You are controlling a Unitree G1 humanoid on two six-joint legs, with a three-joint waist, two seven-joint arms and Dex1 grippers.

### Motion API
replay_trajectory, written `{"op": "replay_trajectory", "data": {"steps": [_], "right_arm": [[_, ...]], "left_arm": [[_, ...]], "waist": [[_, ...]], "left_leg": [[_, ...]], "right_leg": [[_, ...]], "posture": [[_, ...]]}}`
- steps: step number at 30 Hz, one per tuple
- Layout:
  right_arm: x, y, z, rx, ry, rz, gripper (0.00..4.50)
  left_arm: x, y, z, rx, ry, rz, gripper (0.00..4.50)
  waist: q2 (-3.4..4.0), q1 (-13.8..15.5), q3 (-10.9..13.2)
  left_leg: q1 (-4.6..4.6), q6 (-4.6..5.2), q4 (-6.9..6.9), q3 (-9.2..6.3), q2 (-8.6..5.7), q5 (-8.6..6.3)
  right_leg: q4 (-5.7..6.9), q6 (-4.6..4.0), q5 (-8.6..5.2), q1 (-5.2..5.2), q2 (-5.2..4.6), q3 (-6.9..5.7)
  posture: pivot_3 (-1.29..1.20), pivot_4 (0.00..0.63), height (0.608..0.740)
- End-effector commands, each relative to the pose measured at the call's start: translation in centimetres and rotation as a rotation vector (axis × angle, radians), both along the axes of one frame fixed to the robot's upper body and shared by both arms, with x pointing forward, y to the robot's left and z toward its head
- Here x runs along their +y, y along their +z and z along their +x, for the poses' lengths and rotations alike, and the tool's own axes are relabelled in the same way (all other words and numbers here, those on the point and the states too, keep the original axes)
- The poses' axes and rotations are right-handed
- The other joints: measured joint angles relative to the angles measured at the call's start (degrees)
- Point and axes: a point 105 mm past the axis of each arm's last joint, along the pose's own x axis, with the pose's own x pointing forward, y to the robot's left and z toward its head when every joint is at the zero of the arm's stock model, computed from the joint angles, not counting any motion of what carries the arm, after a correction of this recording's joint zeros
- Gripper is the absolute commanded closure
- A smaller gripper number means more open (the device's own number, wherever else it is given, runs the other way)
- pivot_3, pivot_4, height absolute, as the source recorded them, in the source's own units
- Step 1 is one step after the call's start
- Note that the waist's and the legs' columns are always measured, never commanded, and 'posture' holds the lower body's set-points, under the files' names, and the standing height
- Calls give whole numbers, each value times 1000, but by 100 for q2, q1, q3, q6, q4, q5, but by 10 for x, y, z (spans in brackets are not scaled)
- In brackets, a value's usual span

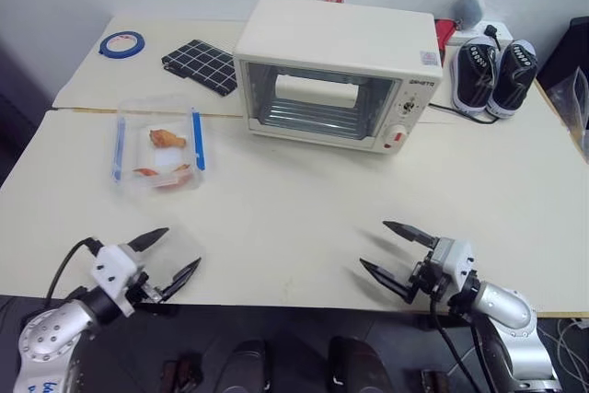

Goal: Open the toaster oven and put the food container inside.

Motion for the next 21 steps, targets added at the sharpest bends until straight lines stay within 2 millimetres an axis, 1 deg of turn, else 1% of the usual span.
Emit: {"op": "replay_trajectory", "data": {"steps": [1, 3, 4, 5, 6, 9, 11, 13, 15, 18, 21], "right_arm": [[0, 17, 6, -33, -16, 68, 26], [4, 36, 12, -33, 10, 141, 26], [7, 48, 15, -37, 25, 175, 26], [9, 58, 19, -37, 35, 199, 26], [12, 69, 25, -31, 50, 227, 26], [21, 95, 44, -19, 72, 252, 26], [24, 105, 56, -19, 66, 255, 26], [29, 115, 76, -17, 50, 239, 26], [33, 120, 90, -16, 33, 221, 26], [40, 132, 109, -44, 6, 222, 26], [52, 142, 114, -66, 25, 237, 26]], "left_arm": [[-3, 12, -1, -9, -38, -38, 0], [-7, 30, -3, 46, -104, -210, 0], [-13, 41, -8, 97, -189, -288, 0], [-17, 51, -9, 102, -240, -325, 0], [-16, 62, -5, 104, -251, -358, 0], [-17, 89, 6, 51, -299, -374, 0], [-21, 100, 13, 25, -327, -369, 0], [-29, 117, 24, -29, -355, -358, 0], [-34, 124, 29, -45, -373, -360, 0], [-41, 125, 33, -50, -384, -370, 0], [-44, 122, 34, -48, -375, -380, 0]], "waist": [[0, -5, 0], [1, -17, 2], [2, -14, 2], [5, -15, 4], [13, -14, 6], [22, 0, 10], [23, 0, 7], [23, -1, 8], [23, -6, 8], [22, -30, 8], [22, -54, 8]], "left_leg": [[1, 0, 0, 1, 1, 0], [4, -1, 1, 3, 4, 0], [5, -1, 3, 2, 8, 1], [5, -2, 4, 0, 12, 1], [5, -7, 7, -3, 21, 0], [7, -11, 8, -6, 22, 1], [7, -15, 8, -7, 20, 4], [7, -17, 4, -6, 20, 4], [-10, -12, 13, 2, 14, 8], [-14, -9, 14, 14, 11, 10], [-17, -10, 10, 39, 17, 11]], "right_leg": [[1, 0, 0, 0, 0, 0], [7, 0, 0, 0, 0, 2], [11, -1, 0, -1, 0, 4], [11, -2, 0, -1, 0, 4], [12, -7, 1, -1, -4, 5], [10, -11, 1, 0, -3, 4], [17, -14, 2, -1, 5, 0], [13, -15, 1, -1, 12, -6], [13, -14, 2, -13, 12, -11], [15, -12, 3, -22, 10, -11], [23, -12, 3, -41, 10, -12]], "posture": [[0, 150, 740], [0, 150, 740], [0, 150, 740], [0, 150, 740], [0, 150, 740], [0, 150, 740], [0, 150, 740], [0, 150, 740], [0, 150, 740], [0, 150, 740], [0, 150, 740]]}}
